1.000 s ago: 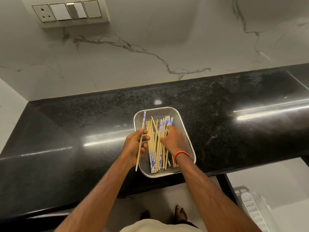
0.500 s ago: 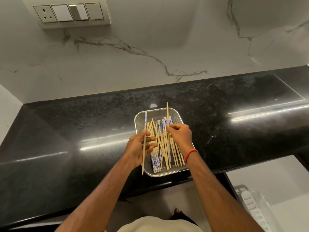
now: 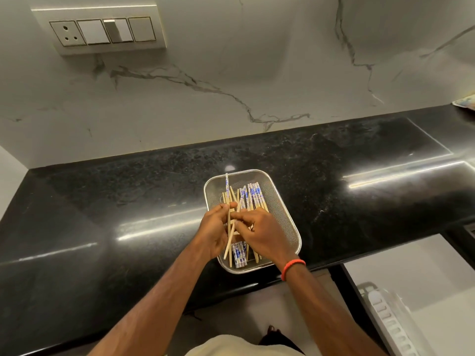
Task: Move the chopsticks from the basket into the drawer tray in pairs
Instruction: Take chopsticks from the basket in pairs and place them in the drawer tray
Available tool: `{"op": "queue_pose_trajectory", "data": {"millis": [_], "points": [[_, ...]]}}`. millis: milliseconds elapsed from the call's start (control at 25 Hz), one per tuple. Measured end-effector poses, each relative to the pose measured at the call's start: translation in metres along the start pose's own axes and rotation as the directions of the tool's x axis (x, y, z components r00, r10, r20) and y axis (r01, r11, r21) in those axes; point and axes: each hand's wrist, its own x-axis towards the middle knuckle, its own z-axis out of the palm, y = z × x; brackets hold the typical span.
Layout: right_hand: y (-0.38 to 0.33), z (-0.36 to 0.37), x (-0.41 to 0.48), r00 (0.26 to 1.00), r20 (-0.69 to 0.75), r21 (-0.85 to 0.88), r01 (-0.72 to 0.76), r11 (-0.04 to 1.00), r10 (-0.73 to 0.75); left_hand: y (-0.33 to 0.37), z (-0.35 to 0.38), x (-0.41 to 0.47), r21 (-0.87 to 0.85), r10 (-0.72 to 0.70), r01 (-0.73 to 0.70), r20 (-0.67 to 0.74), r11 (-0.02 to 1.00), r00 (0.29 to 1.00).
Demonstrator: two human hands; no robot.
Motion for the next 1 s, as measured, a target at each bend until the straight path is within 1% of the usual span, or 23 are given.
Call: {"op": "queue_pose_trajectory", "data": {"millis": [200, 320, 440, 520, 560, 600, 640, 680, 720, 800, 880, 1000], "points": [[0.004, 0.003, -0.004, 0.998, -0.066, 0.022, -0.023, 0.999, 0.024, -0.004, -0.003, 0.004, -0.019, -0.002, 0.003, 0.012, 1.000, 1.000], [0.004, 0.006, -0.005, 0.998, -0.054, -0.004, -0.019, 1.000, 0.019, -0.007, -0.003, 0.005, 0.000, 0.000, 0.000, 0.034, 1.000, 0.999], [0.007, 0.004, -0.003, 1.000, 0.000, -0.009, -0.017, 1.000, 0.017, -0.007, -0.003, 0.006, 0.038, -0.011, 0.009, 0.057, 0.999, 0.998], [0.009, 0.000, -0.001, 0.999, 0.007, 0.092, -0.039, 0.995, 0.038, -0.005, -0.003, 0.007, 0.053, -0.016, 0.012, 0.076, 0.999, 0.997], [0.012, -0.003, 0.000, 0.996, -0.030, 0.145, -0.073, 0.987, 0.079, -0.004, -0.003, 0.008, 0.045, -0.017, 0.014, 0.080, 0.999, 0.997], [0.015, -0.006, 0.001, 0.987, -0.095, 0.161, -0.116, 0.980, 0.132, -0.003, -0.004, 0.009, 0.036, -0.017, 0.015, 0.079, 0.999, 0.997], [0.020, -0.010, 0.004, 0.968, -0.169, 0.122, -0.167, 0.978, 0.186, -0.002, -0.004, 0.010, 0.031, -0.018, 0.016, 0.073, 0.999, 0.997], [0.025, -0.012, 0.007, 0.947, -0.220, 0.042, -0.230, 0.972, 0.234, -0.001, -0.005, 0.012, 0.029, -0.017, 0.016, 0.063, 0.999, 0.998], [0.030, -0.014, 0.010, 0.933, -0.234, -0.059, -0.294, 0.954, 0.273, -0.001, -0.006, 0.013, 0.025, -0.017, 0.015, 0.052, 1.000, 0.999], [0.036, -0.013, 0.015, 0.923, -0.195, -0.253, -0.374, 0.892, 0.332, -0.001, -0.007, 0.014, 0.020, -0.015, 0.014, 0.035, 1.000, 0.999], [0.039, -0.005, 0.015, 0.925, -0.169, -0.364, -0.379, 0.851, 0.339, -0.002, -0.007, 0.014, 0.021, -0.011, 0.011, 0.028, 1.000, 1.000], [0.043, 0.004, 0.012, 0.932, -0.187, -0.406, -0.361, 0.840, 0.310, 0.000, -0.009, 0.014, 0.022, -0.002, 0.001, 0.027, 1.000, 1.000]]}}
